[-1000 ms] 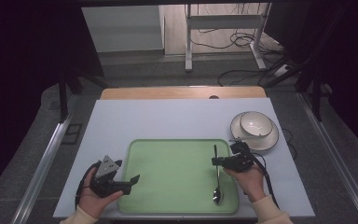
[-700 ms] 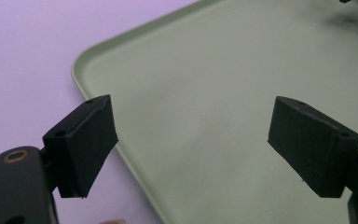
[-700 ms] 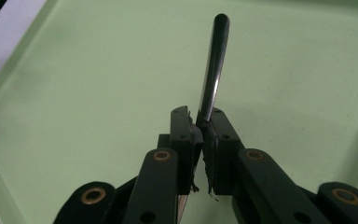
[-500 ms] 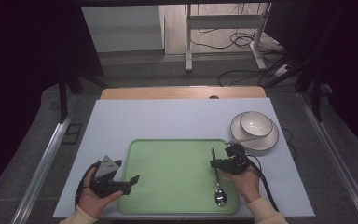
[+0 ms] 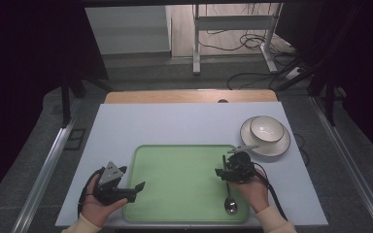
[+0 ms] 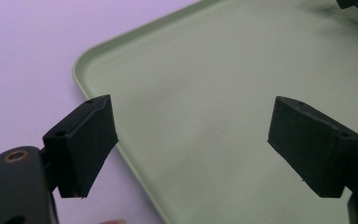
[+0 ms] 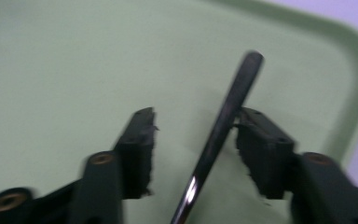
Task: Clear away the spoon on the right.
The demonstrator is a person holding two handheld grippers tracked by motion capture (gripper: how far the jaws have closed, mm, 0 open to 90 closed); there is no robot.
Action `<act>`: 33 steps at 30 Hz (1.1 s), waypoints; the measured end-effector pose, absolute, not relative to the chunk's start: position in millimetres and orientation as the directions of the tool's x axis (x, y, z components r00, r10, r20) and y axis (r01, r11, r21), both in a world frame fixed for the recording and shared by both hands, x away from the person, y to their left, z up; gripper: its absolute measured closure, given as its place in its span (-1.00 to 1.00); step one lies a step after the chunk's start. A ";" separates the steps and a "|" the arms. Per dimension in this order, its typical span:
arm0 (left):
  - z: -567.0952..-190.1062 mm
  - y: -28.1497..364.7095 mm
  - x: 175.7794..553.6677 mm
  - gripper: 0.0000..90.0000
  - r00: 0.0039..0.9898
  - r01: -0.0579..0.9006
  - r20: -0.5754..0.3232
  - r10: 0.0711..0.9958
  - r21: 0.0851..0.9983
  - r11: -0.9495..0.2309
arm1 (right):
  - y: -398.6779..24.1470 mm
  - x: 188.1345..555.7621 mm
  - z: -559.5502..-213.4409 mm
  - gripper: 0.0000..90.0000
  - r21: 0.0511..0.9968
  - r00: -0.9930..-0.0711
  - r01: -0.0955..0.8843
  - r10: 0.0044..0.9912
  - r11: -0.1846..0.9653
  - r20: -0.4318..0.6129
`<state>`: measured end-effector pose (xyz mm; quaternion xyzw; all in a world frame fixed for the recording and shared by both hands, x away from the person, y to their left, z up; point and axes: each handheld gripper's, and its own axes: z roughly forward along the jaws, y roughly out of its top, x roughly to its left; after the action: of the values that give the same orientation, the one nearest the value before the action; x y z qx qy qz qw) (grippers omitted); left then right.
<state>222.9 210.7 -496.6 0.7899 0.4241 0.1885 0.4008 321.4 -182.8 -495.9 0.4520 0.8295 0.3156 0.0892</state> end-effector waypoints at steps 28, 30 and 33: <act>-496.4 212.4 221.3 -0.67 0.566 0.516 -0.039 0.823 0.795 -0.318 | -181.2 323.9 -474.8 -0.49 0.699 -0.648 0.582 0.756 0.416 0.090; -496.4 213.0 221.1 -0.67 0.563 0.518 -0.043 0.826 0.796 -0.312 | -184.8 324.3 -472.2 -0.49 0.712 -0.650 0.576 0.753 0.402 0.101; -495.9 212.7 220.5 -0.67 0.564 0.516 -0.040 0.825 0.798 -0.313 | -193.3 323.1 -466.1 -0.49 0.739 -0.659 0.553 0.745 0.384 0.106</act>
<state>220.5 212.7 -495.9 0.7872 0.4257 0.1922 0.4026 323.1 -193.3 -466.1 0.3945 0.8229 0.3901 0.1228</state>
